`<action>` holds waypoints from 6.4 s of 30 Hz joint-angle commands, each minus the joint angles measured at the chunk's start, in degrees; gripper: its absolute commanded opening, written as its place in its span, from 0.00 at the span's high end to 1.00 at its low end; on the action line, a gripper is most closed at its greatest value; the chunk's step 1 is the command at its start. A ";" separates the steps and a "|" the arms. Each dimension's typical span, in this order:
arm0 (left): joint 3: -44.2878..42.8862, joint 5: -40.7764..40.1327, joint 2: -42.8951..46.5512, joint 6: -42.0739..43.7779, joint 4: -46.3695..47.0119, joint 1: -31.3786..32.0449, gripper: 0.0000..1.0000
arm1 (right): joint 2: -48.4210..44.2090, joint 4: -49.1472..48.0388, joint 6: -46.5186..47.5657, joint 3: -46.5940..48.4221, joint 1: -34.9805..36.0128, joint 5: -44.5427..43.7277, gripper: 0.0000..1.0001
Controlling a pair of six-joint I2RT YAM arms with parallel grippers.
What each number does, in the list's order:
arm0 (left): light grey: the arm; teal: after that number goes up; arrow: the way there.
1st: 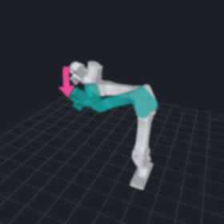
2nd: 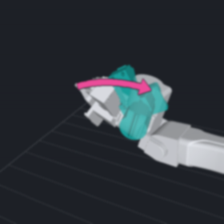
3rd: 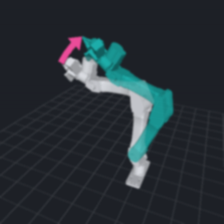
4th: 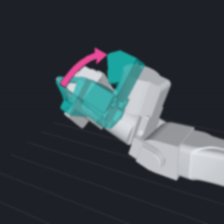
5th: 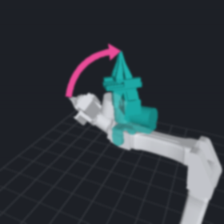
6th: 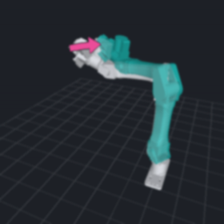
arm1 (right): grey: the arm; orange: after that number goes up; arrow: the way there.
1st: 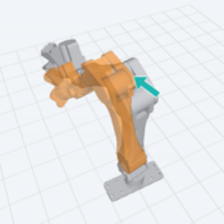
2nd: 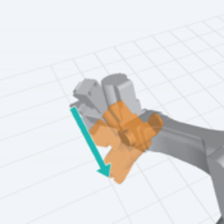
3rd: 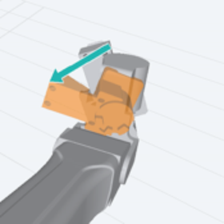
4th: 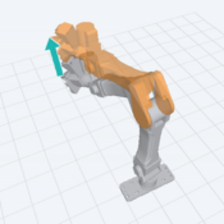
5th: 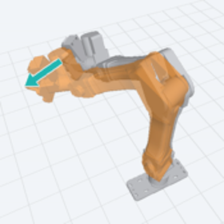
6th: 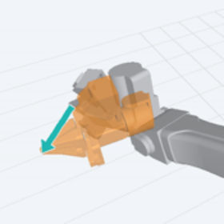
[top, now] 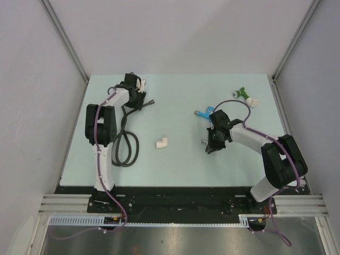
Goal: Install the water faucets
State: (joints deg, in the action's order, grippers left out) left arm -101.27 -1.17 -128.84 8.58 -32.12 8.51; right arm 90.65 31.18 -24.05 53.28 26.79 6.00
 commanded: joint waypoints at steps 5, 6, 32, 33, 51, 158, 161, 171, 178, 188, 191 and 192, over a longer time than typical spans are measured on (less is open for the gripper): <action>-3.23 1.35 -1.25 4.78 -4.18 1.15 0.57 | -2.76 0.46 -1.35 0.07 0.90 0.24 1.00; -2.97 1.35 -0.20 4.95 -4.35 1.33 0.64 | -2.76 0.37 -1.26 0.07 0.90 0.24 1.00; 29.62 14.43 51.90 -3.83 10.23 12.22 1.00 | -12.50 -12.80 -5.39 1.91 -0.16 0.23 0.19; 30.77 15.31 53.32 -2.96 10.50 13.27 1.00 | -13.47 -13.59 -4.61 2.18 -0.07 1.55 0.18; 45.81 16.64 69.07 -2.60 10.94 30.60 1.00 | -16.56 -47.61 -17.60 4.12 1.42 33.71 0.09; 65.24 4.26 79.96 -7.50 63.32 34.55 1.00 | -19.17 -11.47 17.64 25.05 14.35 16.41 0.30; 66.12 1.36 80.84 -12.34 64.90 34.55 1.00 | -22.00 -17.72 17.20 19.42 12.42 17.64 0.27; 63.57 -0.06 80.58 -17.19 63.06 34.55 1.00 | -22.19 -32.39 15.80 8.34 14.70 22.91 0.27; 61.99 0.73 79.88 -20.26 62.97 34.55 1.00 | -18.23 -43.63 13.08 6.23 17.95 21.95 0.32; 60.76 0.73 79.35 -23.96 65.16 34.55 1.00 | -12.43 -53.67 9.73 4.47 19.80 22.39 0.40; 60.14 0.73 79.35 -24.14 65.34 34.64 1.00 | -11.03 -54.56 9.73 4.38 20.06 23.00 0.52; 60.14 0.73 79.27 -24.14 65.52 34.64 1.00 | -10.76 -54.56 9.81 4.38 19.97 23.61 0.57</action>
State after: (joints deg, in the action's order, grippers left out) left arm -37.69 -0.05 -49.78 -13.56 29.08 43.00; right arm 78.91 -17.93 -13.54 57.87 46.33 28.05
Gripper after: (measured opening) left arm 0.058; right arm 0.506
